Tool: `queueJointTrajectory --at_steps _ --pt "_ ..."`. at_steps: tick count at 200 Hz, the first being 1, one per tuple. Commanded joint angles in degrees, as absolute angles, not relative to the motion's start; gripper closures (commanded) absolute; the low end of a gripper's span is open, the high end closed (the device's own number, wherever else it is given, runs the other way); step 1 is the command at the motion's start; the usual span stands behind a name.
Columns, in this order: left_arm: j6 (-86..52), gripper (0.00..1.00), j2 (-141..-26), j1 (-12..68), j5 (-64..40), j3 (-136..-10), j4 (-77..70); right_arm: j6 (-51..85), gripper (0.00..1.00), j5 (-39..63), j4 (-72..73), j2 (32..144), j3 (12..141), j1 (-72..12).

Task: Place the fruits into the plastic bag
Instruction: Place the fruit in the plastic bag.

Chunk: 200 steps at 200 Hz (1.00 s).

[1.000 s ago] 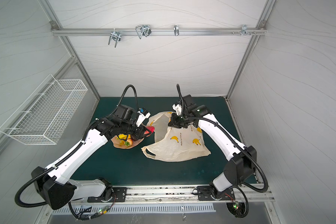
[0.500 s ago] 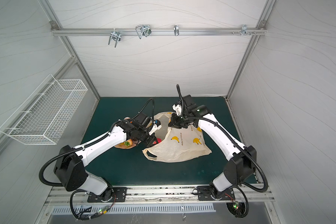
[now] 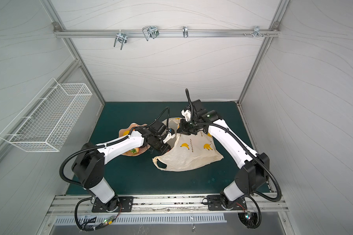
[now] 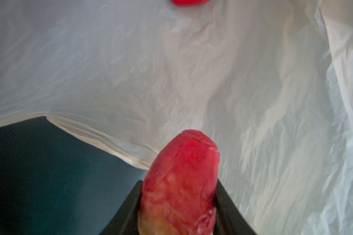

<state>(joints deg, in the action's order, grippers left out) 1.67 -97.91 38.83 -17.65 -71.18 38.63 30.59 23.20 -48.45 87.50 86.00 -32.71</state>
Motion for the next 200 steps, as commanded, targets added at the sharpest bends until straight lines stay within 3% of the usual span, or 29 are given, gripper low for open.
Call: queueJointTrajectory --at_steps 1,132,200 --pt "-0.7 0.6 -101.1 39.4 -19.9 -76.0 36.2 31.7 1.0 24.5 -47.4 87.8 86.1 -32.9" --pt "-14.1 0.58 -113.8 40.7 -28.4 -83.8 29.7 38.7 1.0 29.6 -36.3 88.0 79.4 -33.1" --pt "-16.0 0.38 -112.5 40.7 -29.9 -81.7 28.6 38.3 1.0 30.0 -35.5 88.2 79.1 -33.1"
